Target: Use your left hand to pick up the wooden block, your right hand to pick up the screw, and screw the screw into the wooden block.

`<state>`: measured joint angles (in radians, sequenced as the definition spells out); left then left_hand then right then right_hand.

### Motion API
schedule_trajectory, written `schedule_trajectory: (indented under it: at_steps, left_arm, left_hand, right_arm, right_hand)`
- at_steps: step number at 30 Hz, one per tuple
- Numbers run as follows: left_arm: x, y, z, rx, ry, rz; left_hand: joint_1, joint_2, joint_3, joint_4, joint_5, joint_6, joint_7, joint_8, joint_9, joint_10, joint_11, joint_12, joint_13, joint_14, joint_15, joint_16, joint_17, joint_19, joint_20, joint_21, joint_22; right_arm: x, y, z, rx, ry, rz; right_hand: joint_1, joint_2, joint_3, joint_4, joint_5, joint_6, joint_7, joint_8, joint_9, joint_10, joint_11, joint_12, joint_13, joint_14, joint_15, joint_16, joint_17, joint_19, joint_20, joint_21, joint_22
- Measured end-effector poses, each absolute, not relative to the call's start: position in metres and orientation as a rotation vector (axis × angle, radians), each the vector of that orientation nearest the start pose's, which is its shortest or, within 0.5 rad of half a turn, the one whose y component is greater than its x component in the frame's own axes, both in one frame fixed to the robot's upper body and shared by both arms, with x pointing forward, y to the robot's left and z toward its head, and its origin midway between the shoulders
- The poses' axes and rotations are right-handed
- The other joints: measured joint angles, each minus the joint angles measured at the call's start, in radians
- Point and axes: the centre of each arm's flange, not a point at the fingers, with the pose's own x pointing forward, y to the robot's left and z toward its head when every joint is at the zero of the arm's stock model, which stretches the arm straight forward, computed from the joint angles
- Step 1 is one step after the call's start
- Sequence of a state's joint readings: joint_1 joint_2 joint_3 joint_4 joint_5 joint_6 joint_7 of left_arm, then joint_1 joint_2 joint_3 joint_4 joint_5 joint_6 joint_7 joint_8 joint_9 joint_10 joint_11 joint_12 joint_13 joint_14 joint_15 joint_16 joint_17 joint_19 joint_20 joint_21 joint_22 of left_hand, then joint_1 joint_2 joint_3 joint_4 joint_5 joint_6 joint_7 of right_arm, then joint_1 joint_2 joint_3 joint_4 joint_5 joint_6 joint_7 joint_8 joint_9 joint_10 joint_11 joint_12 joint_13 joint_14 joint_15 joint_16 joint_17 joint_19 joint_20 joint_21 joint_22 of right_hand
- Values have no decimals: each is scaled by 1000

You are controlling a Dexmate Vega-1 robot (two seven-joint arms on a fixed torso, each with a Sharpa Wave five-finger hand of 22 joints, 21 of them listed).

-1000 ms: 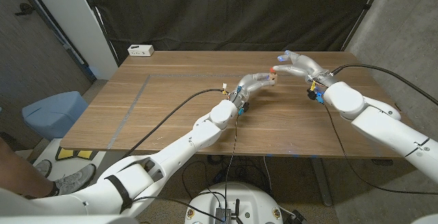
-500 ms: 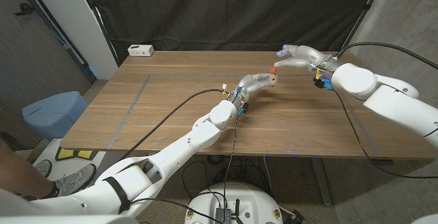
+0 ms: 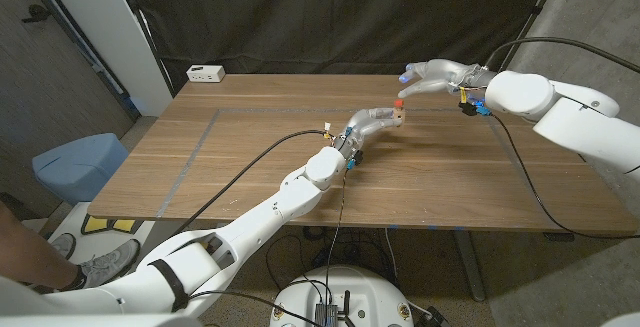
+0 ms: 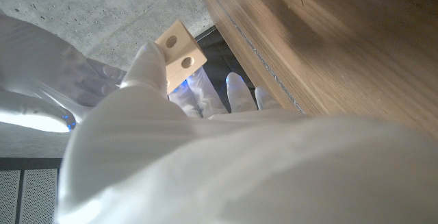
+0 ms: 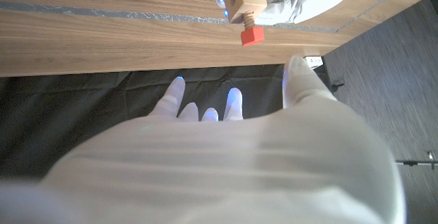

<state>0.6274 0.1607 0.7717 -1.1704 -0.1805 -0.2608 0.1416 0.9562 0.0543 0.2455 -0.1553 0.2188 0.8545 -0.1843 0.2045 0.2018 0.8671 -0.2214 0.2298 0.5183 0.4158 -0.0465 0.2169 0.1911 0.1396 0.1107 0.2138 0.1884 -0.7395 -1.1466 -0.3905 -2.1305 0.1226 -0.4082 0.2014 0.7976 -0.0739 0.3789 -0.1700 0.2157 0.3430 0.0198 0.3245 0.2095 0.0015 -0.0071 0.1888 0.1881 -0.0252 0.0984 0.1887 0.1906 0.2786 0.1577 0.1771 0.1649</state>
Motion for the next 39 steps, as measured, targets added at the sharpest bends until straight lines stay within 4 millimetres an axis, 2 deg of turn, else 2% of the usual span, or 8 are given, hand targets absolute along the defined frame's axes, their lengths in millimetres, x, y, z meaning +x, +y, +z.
schedule_trajectory:
  at_steps: [13, 20, 24, 35, 39]
  left_arm:
    - [639, -5, -24, 313, -670, -470]
    - [639, -5, -24, 314, -670, -470]
    - [639, -5, -24, 314, -670, -470]
    - [640, -4, -24, 318, -670, -470]
    - [640, -4, -24, 321, -670, -469]
  left_hand:
    - [0, 0, 2, 2, 0, 0, 0, 0, 1, -2, 2, -1, 3, 0, 0, 0, 0, 0, 0, 0, 0]
    - [0, 0, 2, 2, 0, 0, 0, 0, 1, -2, 2, -2, 4, 0, 0, 0, 0, 0, 0, 0, 0]
    - [0, 0, 2, 2, 5, 0, 0, 0, 1, -1, 1, -4, 4, 0, 0, 0, 0, 0, 0, 0, 0]
    - [1, 0, 2, 2, 5, 0, 0, 0, 0, 1, -1, -6, 4, 0, 0, 0, 0, 0, 0, 0, 0]
    - [1, 0, 2, 2, 5, 0, 0, 0, 0, 1, -1, -7, 4, 0, 0, 0, 0, 0, 0, 0, 0]
  right_arm:
    - [508, -255, 152, -1264, -474, 222]
    - [511, -251, 157, -1347, -407, 257]
    - [512, -246, 162, -1359, -407, 262]
    - [518, -236, 171, -1435, -345, 296]
    - [518, -230, 176, -1436, -358, 300]
  right_hand:
    - [24, 9, 12, -4, 0, 16, 2, 0, 0, -5, 5, 0, 0, 6, 5, 5, 0, -5, 5, 0, 0]
    - [53, 19, 32, -9, 7, 34, -16, 0, 0, -13, 2, 0, 0, 0, -1, 5, 0, -5, 5, 0, 0]
    - [62, 20, 32, -8, 7, 34, -16, 0, 0, -15, 4, 0, 0, -4, -4, 5, 0, -5, 5, 0, 0]
    - [81, 12, 41, -8, 7, 39, -10, 0, 2, -31, 9, 0, 0, -15, 7, 5, -5, -14, 14, 0, 0]
    - [81, 12, 41, -8, 7, 41, 2, 0, 2, -31, 9, 0, 0, -15, 7, 5, -5, -14, 14, 0, 0]
